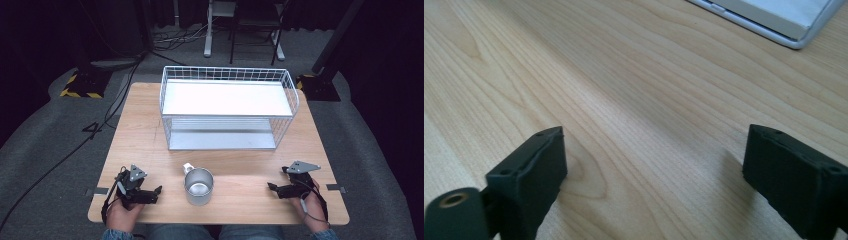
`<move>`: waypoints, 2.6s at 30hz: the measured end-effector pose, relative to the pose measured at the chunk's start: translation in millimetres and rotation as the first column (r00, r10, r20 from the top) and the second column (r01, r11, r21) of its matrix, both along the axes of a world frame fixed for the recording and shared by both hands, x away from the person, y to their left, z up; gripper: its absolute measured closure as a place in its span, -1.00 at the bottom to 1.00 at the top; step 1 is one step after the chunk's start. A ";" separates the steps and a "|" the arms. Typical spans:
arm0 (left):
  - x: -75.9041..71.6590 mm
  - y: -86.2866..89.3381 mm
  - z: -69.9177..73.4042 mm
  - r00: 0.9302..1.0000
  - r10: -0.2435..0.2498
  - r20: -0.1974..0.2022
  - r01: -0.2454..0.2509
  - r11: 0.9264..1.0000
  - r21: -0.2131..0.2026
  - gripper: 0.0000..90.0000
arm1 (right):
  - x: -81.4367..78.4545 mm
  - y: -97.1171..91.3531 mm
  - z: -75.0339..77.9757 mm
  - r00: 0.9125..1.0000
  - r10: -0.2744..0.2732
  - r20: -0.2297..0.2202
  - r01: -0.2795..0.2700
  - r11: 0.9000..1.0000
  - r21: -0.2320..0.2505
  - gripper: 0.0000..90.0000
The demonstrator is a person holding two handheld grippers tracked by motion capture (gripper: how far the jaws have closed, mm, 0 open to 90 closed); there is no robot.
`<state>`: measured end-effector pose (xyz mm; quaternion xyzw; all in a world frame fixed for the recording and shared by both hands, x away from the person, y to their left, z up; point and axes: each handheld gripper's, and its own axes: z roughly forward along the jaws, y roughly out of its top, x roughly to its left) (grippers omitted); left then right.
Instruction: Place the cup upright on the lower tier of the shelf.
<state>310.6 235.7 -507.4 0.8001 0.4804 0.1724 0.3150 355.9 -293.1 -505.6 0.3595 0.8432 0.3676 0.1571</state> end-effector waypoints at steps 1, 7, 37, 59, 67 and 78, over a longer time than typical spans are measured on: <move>0.0 0.0 0.0 1.000 0.000 0.000 0.000 1.000 0.000 -1.00 | 0.0 0.0 0.0 1.000 0.000 0.000 0.000 1.000 0.000 -0.72; 0.0 0.3 0.1 1.000 0.000 -0.001 0.000 1.000 -0.001 -1.00 | -0.4 -0.6 0.1 1.000 -0.006 0.004 0.006 1.000 0.000 -0.71; -63.6 -35.5 33.4 0.969 -0.039 0.243 0.095 0.970 -0.223 -1.00 | -0.9 -0.4 0.1 1.000 0.017 0.007 -0.017 1.000 0.009 -0.65; -80.0 -84.1 36.5 0.936 -0.191 0.297 0.262 0.940 -0.219 -1.00 | -0.8 -0.4 0.0 1.000 0.017 0.008 -0.017 1.000 0.008 -0.65; -68.6 -96.2 29.0 0.934 -0.229 0.274 0.292 0.931 -0.221 -1.00 | 0.3 -0.5 0.2 1.000 0.015 0.008 -0.015 1.000 0.003 -0.65; -45.7 -112.6 20.3 0.940 -0.223 0.257 0.282 0.933 -0.222 -1.00 | 0.3 -0.4 0.2 1.000 0.016 0.008 -0.016 1.000 0.003 -0.65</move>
